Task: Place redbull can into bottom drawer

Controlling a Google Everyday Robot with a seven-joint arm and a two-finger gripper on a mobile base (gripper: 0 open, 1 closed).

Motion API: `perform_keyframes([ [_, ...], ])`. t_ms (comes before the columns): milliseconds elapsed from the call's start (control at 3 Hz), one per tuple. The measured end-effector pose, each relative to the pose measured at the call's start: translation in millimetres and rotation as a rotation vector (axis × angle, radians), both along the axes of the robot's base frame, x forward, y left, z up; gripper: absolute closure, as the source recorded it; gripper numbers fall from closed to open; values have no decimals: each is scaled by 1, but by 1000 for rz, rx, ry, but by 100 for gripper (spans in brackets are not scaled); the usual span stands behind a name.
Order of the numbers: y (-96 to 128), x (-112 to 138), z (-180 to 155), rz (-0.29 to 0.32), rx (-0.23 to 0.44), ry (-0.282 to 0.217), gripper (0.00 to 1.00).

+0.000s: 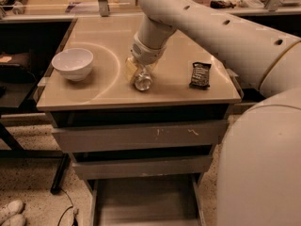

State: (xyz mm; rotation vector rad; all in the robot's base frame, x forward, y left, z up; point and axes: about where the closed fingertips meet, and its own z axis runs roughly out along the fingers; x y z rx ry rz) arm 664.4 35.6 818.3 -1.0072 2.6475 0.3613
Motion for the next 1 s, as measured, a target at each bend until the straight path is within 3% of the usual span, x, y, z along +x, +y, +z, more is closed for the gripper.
perform_keyframes([
  [333,0,0,0,0,0,0,88],
  [667,0,-1,0,3,0,1,100],
  [1000,-16,-22,8,-1,6,18,100],
])
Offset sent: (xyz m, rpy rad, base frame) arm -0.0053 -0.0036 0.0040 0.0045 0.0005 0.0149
